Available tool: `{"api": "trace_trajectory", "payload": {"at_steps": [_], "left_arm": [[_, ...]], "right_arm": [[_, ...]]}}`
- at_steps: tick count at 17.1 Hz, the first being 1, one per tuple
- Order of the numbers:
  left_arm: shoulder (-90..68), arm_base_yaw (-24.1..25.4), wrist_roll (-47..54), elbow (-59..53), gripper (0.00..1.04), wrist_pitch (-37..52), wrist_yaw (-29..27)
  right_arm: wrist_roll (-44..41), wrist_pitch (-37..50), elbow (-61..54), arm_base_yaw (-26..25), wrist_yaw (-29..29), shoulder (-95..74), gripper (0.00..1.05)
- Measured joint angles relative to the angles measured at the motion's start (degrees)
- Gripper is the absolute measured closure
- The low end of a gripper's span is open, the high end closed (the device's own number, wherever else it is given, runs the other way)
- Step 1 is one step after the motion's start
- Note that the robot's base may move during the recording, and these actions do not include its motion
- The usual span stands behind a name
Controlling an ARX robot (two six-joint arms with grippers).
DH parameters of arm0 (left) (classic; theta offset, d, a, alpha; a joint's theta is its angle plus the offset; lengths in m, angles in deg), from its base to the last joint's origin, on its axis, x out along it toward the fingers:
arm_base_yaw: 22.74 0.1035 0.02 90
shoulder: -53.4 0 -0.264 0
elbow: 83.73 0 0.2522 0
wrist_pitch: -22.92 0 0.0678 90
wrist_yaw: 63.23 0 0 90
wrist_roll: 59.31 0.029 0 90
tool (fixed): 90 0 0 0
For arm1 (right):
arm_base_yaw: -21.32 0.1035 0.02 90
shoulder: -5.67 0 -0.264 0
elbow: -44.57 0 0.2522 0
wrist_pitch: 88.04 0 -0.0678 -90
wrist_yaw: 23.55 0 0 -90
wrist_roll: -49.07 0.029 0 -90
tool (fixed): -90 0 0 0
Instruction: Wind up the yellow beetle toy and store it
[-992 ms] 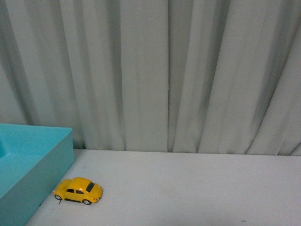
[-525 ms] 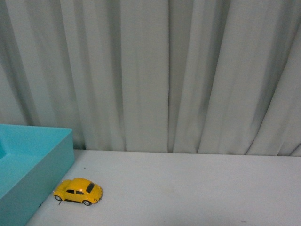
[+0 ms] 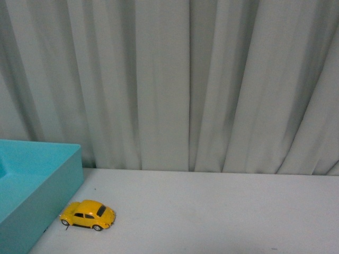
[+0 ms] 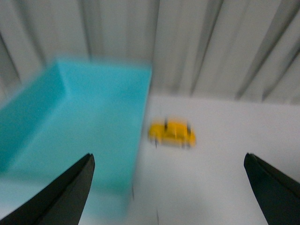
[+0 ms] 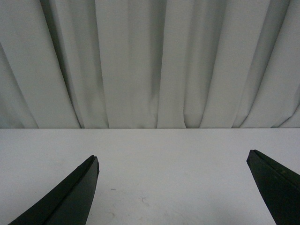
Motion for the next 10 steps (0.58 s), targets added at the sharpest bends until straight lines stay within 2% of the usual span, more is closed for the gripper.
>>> {"api": "trace_trajectory", "payload": {"at_steps": [2, 3, 7, 9, 10], "left_arm": [[-14.38, -0.79, -13.00, 11.76, 0.07, -15.15, -0.20], [-16.35, -1.55, -18.12, 16.11, 0.07, -17.42, -0.22], [-27.45, -3.93, -20.31, 27.12, 0.07, -5.05, -2.51], [-44.26, -4.31, -15.61, 32.79, 0.07, 4.90, -3.34], [-52.09, -6.12, -12.50, 36.54, 0.07, 8.13, -5.40]], "right_arm": [[0.00, 0.07, 0.00, 0.00, -0.13, 0.02, 0.07], [0.00, 0.00, 0.00, 0.00, -0.04, 0.00, 0.07], [0.00, 0.07, 0.00, 0.00, 0.07, 0.07, 0.07], [0.00, 0.04, 0.00, 0.00, -0.07, 0.00, 0.07], [0.00, 0.02, 0.00, 0.00, -0.07, 0.00, 0.07]]}}
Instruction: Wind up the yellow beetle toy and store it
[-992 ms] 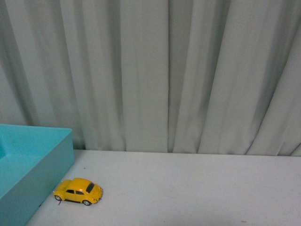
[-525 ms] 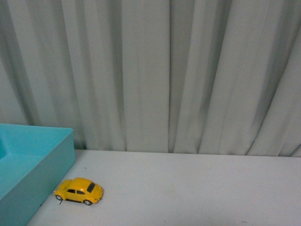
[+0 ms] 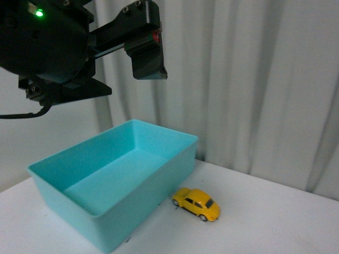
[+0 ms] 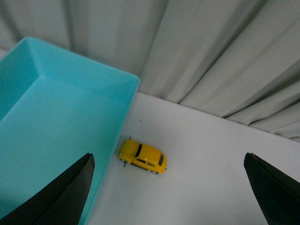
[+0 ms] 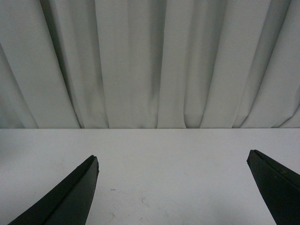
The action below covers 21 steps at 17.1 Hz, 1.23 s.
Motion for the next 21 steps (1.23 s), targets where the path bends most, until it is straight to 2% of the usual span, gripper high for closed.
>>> {"api": "trace_trajectory", "payload": {"at_steps": [4, 8, 10, 12, 16, 19, 21], "left_arm": [[-21.03, -6.82, 14.49, 14.10, 0.07, 2.71, -3.30], [-33.44, -8.33, 39.41, 17.29, 0.07, 5.29, -5.42], [-36.74, -7.85, 53.18, 17.99, 0.07, 6.43, -3.93], [-40.24, -7.32, 69.13, 18.43, 0.07, 6.93, 0.39], [-48.15, -4.83, 99.73, 24.98, 0.07, 0.20, 5.22], [-52.04, -4.11, 111.45, 29.70, 0.07, -7.93, 5.16], [-54.12, -4.79, 114.66, 33.09, 0.07, -14.82, 4.15]], "right_arm": [[0.00, 0.00, 0.00, 0.00, 0.00, 0.00, 0.07], [0.00, 0.00, 0.00, 0.00, 0.00, 0.00, 0.07], [0.00, 0.00, 0.00, 0.00, 0.00, 0.00, 0.07], [0.00, 0.00, 0.00, 0.00, 0.00, 0.00, 0.07], [0.00, 0.00, 0.00, 0.00, 0.00, 0.00, 0.07], [0.00, 0.00, 0.00, 0.00, 0.00, 0.00, 0.07], [0.00, 0.00, 0.00, 0.00, 0.00, 0.00, 0.07]]}}
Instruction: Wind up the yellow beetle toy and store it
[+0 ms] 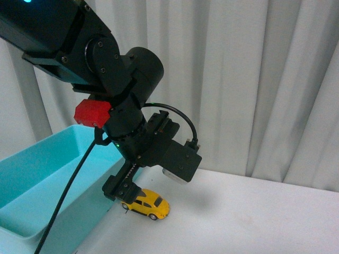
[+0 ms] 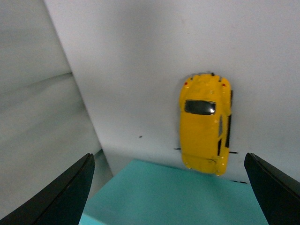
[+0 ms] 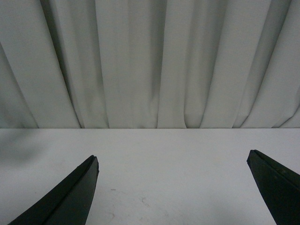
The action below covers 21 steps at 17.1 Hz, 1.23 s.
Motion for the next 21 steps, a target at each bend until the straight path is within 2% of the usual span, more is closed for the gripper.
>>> {"api": "trace_trajectory", "payload": {"at_steps": [3, 6, 15, 17, 21], "left_arm": [[-2.71, -0.98, -0.09, 2.14, 0.07, -2.34, -1.09], [-7.39, -1.27, -4.28, 3.67, 0.07, -2.64, -3.76], [-14.73, 1.95, -17.88, 9.14, 0.07, -3.89, -8.61], [-15.67, 1.99, -17.88, 9.38, 0.07, -3.87, -7.89], [-16.72, 1.88, -16.68, 9.46, 0.46, -2.89, -6.47]], "right_arm": [[0.00, 0.00, 0.00, 0.00, 0.00, 0.00, 0.07], [0.00, 0.00, 0.00, 0.00, 0.00, 0.00, 0.07], [0.00, 0.00, 0.00, 0.00, 0.00, 0.00, 0.07], [0.00, 0.00, 0.00, 0.00, 0.00, 0.00, 0.07], [0.00, 0.00, 0.00, 0.00, 0.00, 0.00, 0.07]]}}
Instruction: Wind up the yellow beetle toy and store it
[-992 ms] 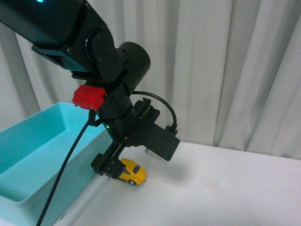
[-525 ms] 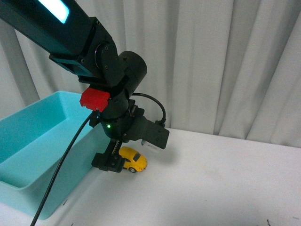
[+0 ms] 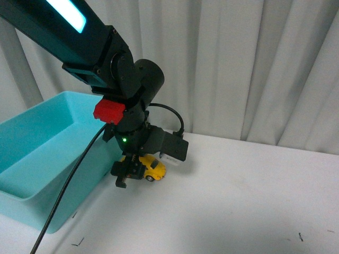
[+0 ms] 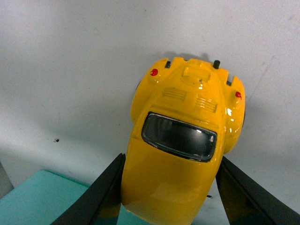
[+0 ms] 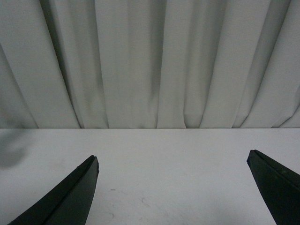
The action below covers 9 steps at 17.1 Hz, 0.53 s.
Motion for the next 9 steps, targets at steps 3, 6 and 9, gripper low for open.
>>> {"api": "trace_trajectory", "payload": {"at_steps": [3, 6, 9], "left_arm": [[-0.09, -0.07, 0.70, 0.66, 0.63, 0.28, -0.33], [-0.09, -0.37, 4.66, 1.88, 0.64, -2.32, 2.64], [2.51, -3.48, 5.42, 2.16, 0.64, -5.44, 12.76]], "right_arm": [[0.00, 0.00, 0.00, 0.00, 0.00, 0.00, 0.07], [0.00, 0.00, 0.00, 0.00, 0.00, 0.00, 0.07], [0.00, 0.00, 0.00, 0.00, -0.02, 0.00, 0.07]]}}
